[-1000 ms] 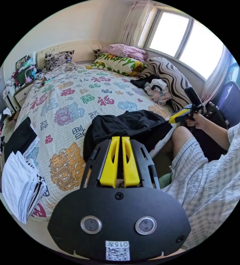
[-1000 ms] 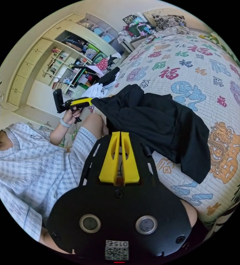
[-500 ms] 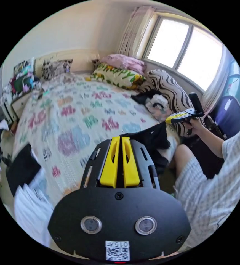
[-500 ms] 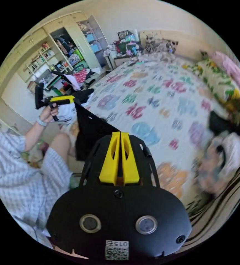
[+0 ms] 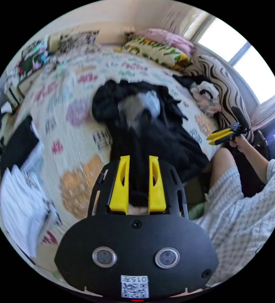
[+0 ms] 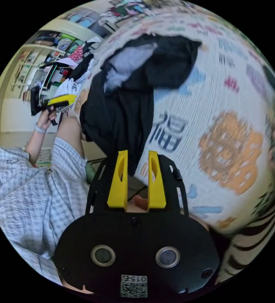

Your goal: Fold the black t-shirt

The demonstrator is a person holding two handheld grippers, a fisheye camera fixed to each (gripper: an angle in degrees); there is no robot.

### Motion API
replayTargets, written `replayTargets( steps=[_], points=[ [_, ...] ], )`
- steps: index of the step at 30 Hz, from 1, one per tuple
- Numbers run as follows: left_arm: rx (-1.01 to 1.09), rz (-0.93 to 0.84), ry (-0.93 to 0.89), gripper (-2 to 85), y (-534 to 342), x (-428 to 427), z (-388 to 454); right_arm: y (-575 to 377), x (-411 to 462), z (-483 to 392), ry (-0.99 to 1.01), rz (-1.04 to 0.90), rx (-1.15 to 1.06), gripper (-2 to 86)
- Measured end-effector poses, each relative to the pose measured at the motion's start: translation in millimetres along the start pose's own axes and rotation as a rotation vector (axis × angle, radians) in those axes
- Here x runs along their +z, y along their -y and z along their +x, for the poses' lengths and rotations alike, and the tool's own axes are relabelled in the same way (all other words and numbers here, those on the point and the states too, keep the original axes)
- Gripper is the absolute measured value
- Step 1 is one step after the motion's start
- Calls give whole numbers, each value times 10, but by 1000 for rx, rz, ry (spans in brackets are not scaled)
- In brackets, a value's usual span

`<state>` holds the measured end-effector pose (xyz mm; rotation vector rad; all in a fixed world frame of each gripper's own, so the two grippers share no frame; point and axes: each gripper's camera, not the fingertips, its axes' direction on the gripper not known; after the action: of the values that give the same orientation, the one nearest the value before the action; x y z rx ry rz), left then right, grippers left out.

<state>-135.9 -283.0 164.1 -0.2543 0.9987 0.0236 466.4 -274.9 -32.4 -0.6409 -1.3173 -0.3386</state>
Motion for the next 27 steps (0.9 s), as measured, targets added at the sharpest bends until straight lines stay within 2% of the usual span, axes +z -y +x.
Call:
replayTargets(
  steps=[4,7,9,11,17,22,24,27],
  points=[
    [-155,-106,-136,126,-313,227,-159,-191,265,-13,108,-21,91,100],
    [-217,-168,-140,121,-200,461,-307,-178,338,-80,45,-19,116,59],
    [-246,-184,-104,92,-138,522,-407,-236,269,-122,77,0,110,36],
    [-230,-171,-113,27,-134,436,-487,-416,66,-212,78,47,97,18],
    [-268,32,-191,-6,-582,-350,-802,-1083,-450,-418,75,171,104,6],
    [-415,246,-459,-8,-1107,-728,-1260,-1473,-582,-507,210,254,136,2],
    [-435,313,-532,-9,-1100,-762,-1381,-1507,-674,-496,251,310,147,1],
    [-380,396,-626,-9,-563,-863,-1580,-1212,-1048,-451,187,365,106,0]
  ],
)
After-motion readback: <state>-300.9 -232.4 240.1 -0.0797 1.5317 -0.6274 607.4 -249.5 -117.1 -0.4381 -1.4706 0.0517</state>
